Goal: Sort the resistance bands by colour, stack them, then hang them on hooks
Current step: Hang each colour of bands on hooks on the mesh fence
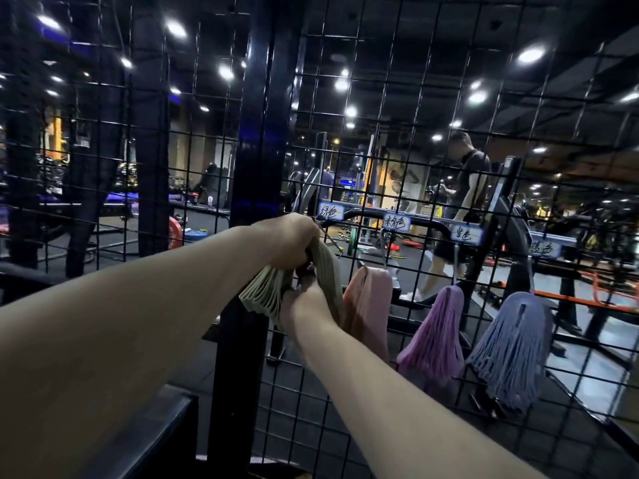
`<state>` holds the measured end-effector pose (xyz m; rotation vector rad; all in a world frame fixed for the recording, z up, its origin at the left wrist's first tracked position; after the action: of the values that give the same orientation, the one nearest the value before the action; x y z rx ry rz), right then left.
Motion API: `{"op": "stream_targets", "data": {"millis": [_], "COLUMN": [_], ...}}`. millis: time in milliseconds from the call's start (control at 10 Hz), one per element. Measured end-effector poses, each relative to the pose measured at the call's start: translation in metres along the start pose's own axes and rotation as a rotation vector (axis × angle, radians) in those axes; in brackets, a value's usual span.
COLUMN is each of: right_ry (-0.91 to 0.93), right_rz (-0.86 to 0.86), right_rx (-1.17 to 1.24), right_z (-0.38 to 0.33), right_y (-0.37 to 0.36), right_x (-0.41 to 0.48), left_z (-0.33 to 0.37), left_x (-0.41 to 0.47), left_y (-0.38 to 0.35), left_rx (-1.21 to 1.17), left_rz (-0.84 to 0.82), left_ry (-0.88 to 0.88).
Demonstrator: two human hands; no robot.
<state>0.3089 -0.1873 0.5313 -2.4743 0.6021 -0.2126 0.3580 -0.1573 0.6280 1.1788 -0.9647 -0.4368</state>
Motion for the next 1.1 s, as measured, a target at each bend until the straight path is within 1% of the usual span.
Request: {"op": "stream_targets", "data": {"millis": [100, 200, 300, 400, 500, 600, 700, 800, 1000, 1100], "right_ry": [0.243, 0.585, 0.751, 0.777, 0.610, 0.587, 0.582, 0.617, 0.665, 0.665], "right_rz": [-0.026, -0.114, 0.071, 0.123, 0.096, 0.076, 0.106, 0.163, 0.208, 0.262], "right_rx": [-0.845, -1.773, -1.518, -1.850, -2.034, -2.046, -2.021, -1.967, -1.817, -1.726], "right_z": [-0.013, -0.031, -0.083, -0.109, -0.112, -0.111, -0.110, -0.114, -0.120, -0.123], "right_y": [-0.009, -0.021, -0.016, -0.022, -0.026, -0.035, -0.035, -0.032, -0.026, -0.022], "right_x": [-0.027, -0.044, -0.039, -0.017, 0.002, 0.010, 0.021, 0.031, 0.051, 0.055], "left_z": [-0.003, -0.005, -0.005, -0.006, -0.007, -0.010, -0.012, -0.014, -0.020, -0.020], "left_x": [0.000, -0.001, -0.003, -0.005, -0.005, -0.006, -0.008, -0.008, -0.007, -0.007], "left_y": [0.001, 0.000, 0.000, 0.001, 0.001, 0.000, -0.002, -0.003, -0.001, 0.002], "left_rx": [-0.025, -0.050, -0.070, -0.049, -0.039, -0.036, -0.066, -0.087, -0.179, -0.220], "left_rz": [-0.007, 0.000, 0.036, 0.070, 0.078, 0.097, 0.108, 0.118, 0.112, 0.146], "left_ry": [-0.006, -0.017, -0.061, -0.078, -0.076, -0.057, -0.036, -0.028, -0.005, -0.019]}}
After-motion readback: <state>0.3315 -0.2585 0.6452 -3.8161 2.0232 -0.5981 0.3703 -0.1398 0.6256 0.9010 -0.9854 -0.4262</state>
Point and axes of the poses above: each hand's wrist, its own x-axis towards the middle knuckle, its own y-axis out of the back of the hand, z = x × y, the point moved 8 cm from there along x, towards the middle knuckle, and after that the axes turned 1 degree about x, right-handed, at the moved point
